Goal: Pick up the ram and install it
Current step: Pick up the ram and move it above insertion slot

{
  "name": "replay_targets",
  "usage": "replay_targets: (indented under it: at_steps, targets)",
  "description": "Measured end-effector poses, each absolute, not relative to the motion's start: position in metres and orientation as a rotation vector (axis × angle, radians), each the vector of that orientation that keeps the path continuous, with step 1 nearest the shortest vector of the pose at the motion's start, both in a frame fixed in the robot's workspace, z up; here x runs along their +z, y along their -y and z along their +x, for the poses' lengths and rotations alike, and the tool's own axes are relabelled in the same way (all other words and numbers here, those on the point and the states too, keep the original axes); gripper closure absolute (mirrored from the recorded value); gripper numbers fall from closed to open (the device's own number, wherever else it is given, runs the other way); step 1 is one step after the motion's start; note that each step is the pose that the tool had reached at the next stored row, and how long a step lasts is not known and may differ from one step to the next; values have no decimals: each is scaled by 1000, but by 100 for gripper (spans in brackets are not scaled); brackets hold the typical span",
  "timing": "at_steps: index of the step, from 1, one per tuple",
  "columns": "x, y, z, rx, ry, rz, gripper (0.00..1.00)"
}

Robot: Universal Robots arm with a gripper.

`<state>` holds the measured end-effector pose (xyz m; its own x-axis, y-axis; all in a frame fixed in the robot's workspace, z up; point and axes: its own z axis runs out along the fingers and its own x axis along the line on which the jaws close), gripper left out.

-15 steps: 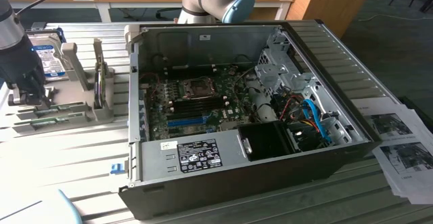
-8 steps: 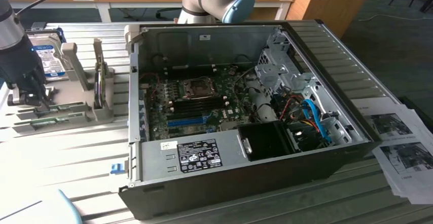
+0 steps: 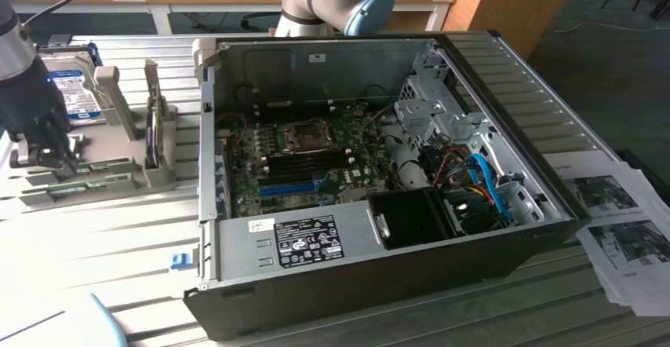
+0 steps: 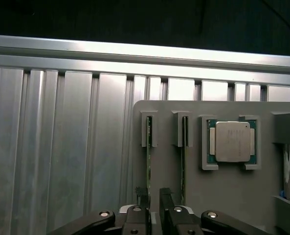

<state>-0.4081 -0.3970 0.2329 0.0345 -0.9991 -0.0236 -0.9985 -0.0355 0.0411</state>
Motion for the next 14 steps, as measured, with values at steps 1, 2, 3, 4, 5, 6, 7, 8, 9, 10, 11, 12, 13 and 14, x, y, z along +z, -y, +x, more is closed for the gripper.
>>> replay_targets:
  at_steps: [1, 2, 3, 4, 5, 6, 7, 8, 9, 10, 11, 12, 13, 14]
  targets:
    - [233, 397, -408, -71, 2172, 2250, 77]
    - [233, 397, -408, -71, 2173, 2250, 77]
    - [233, 397, -408, -71, 2173, 2250, 77]
    - [233, 397, -408, -71, 2173, 2250, 77]
    - [233, 397, -408, -71, 2173, 2250, 77]
    - [233, 397, -408, -71, 2173, 2250, 77]
    - [232, 397, -408, -71, 2173, 2250, 77]
    - [232, 397, -408, -71, 2173, 2250, 77]
    - [231, 397, -408, -71, 2173, 2250, 77]
    - [230, 397, -408, -71, 2173, 2250, 77]
    - [230, 398, -408, -71, 2173, 2250, 77]
    - [229, 398, -408, -71, 2173, 2250, 77]
    - [228, 398, -408, -71, 2172, 2250, 77]
    - [227, 398, -408, -71, 2172, 2250, 77]
